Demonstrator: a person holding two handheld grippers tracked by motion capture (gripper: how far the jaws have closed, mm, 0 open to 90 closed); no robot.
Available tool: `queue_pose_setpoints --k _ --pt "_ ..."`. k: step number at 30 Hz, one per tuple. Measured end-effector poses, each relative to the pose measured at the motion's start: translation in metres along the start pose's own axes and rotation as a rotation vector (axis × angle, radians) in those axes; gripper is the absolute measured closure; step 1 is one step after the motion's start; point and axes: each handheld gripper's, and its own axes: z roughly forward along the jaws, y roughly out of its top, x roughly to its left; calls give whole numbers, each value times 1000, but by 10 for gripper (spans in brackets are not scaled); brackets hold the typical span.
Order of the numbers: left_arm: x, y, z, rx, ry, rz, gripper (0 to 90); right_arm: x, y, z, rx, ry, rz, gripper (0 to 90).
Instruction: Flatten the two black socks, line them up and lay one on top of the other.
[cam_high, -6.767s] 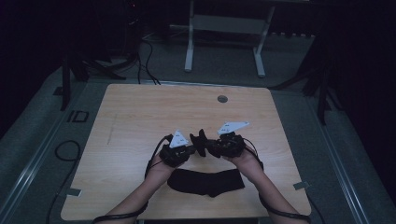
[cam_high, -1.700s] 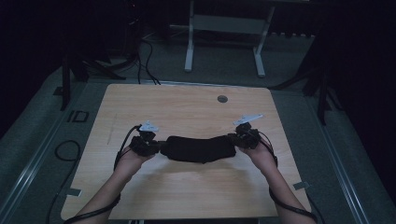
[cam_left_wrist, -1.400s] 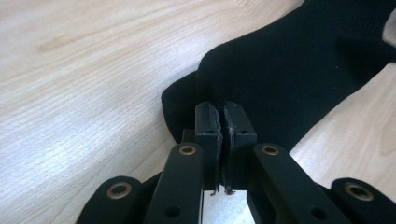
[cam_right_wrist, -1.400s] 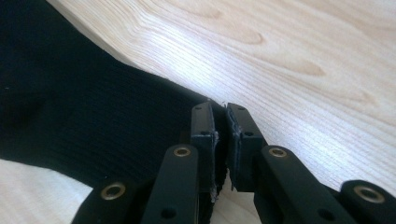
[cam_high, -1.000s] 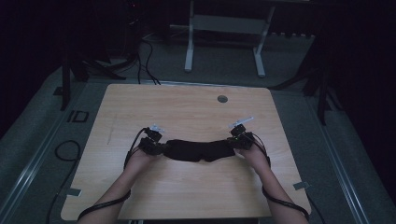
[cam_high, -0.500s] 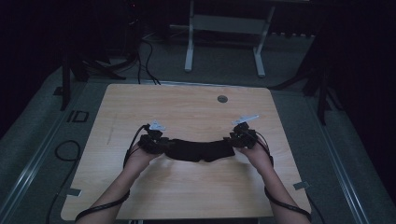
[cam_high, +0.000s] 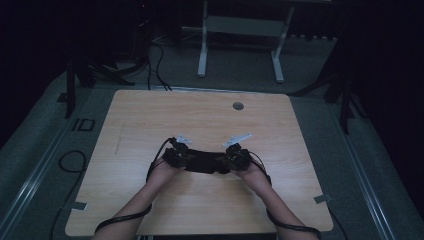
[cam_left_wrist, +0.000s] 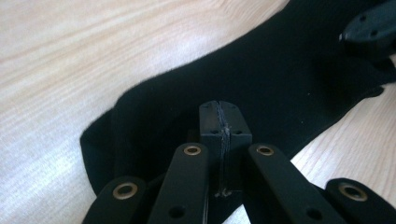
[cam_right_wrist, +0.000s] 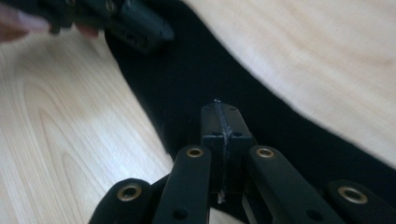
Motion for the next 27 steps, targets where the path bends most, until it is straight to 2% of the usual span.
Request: queue_pose_setpoints --k 4,6,9,11,17,22,24,25,27 --pt "4 -4 1 -4 -7 -15 893 0 -8 5 31 3 -4 899" --pt "5 -5 0 -4 -3 -16 893 -1 -18 9 61 1 -15 899" --pt "5 -6 -1 -6 0 -17 893 -3 -23 8 52 12 -12 899" --pt "7 -8 -2 -10 -2 -20 892 -7 -27 4 53 -1 -12 899" --pt "12 -11 -4 -19 -3 -44 893 -22 -34 -4 32 -2 40 899" --pt "10 -9 -4 -13 0 -34 891 -19 -32 -4 42 3 39 890" --pt "10 -10 -4 -20 -6 -38 889 -18 -30 -8 22 31 46 888" --pt "10 -10 -4 -27 -11 -38 887 -18 -29 -11 11 24 43 888" --pt "9 -11 -6 -46 -19 -34 869 -21 -27 -19 -12 -27 29 888"
